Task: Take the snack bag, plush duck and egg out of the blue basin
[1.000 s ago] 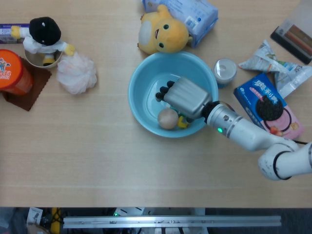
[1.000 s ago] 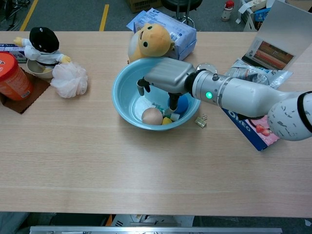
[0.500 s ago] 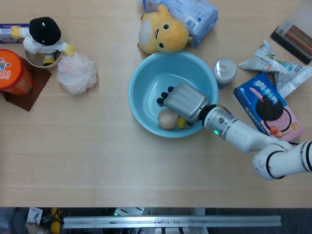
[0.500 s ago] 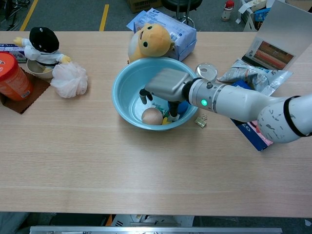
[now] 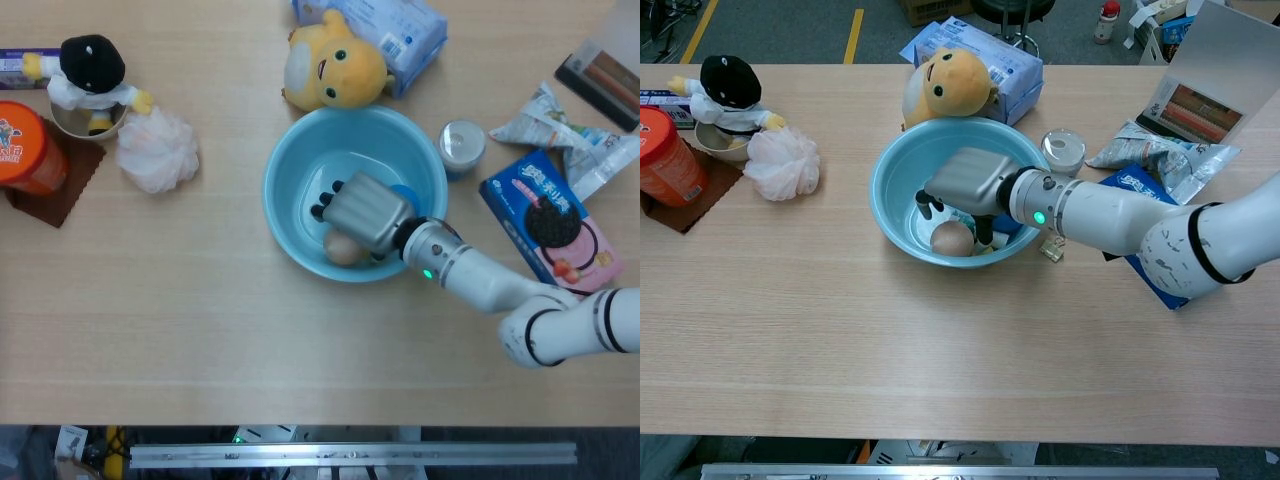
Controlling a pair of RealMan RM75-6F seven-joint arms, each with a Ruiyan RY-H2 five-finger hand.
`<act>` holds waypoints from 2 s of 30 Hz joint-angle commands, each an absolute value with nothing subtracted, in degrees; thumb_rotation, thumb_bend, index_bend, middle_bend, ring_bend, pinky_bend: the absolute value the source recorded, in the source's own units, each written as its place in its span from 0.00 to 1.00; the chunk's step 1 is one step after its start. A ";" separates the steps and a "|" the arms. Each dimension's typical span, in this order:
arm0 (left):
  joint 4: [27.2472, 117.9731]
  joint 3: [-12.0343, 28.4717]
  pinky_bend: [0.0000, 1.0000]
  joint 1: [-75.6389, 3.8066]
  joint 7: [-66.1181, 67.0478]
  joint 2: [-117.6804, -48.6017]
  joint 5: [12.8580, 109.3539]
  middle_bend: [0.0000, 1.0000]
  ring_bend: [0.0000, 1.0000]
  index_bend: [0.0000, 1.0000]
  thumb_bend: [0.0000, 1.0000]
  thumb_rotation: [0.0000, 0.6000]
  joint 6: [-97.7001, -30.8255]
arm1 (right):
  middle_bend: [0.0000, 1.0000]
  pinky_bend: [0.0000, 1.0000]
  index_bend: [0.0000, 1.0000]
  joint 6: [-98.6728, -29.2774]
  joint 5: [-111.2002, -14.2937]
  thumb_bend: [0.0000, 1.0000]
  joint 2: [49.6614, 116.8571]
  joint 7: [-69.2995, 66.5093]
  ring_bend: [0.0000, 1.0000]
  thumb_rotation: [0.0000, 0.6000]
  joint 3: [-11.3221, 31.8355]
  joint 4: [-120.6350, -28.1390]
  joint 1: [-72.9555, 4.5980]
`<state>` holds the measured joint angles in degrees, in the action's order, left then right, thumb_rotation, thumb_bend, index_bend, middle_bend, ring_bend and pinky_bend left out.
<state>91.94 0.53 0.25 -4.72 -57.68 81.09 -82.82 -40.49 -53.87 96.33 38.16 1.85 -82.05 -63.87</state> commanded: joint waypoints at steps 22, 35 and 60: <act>91.26 0.49 0.07 0.47 -5.58 -57.81 81.37 0.07 0.02 0.00 0.30 1.00 -83.03 | 0.39 0.60 0.47 -40.58 -49.48 0.03 98.05 41.28 0.34 1.00 0.44 -80.84 -66.28; 91.42 0.57 0.07 0.49 -5.36 -57.79 81.42 0.07 0.02 0.00 0.30 1.00 -83.17 | 0.42 0.60 0.55 -41.99 -50.50 0.08 97.18 39.81 0.36 1.00 0.48 -81.68 -65.63; 92.30 0.71 0.07 -0.66 -4.52 -57.81 82.60 0.07 0.02 0.00 0.30 1.00 -82.54 | 0.43 0.60 0.55 -55.09 -64.72 0.08 70.25 28.26 0.37 1.00 -1.02 -100.80 -52.21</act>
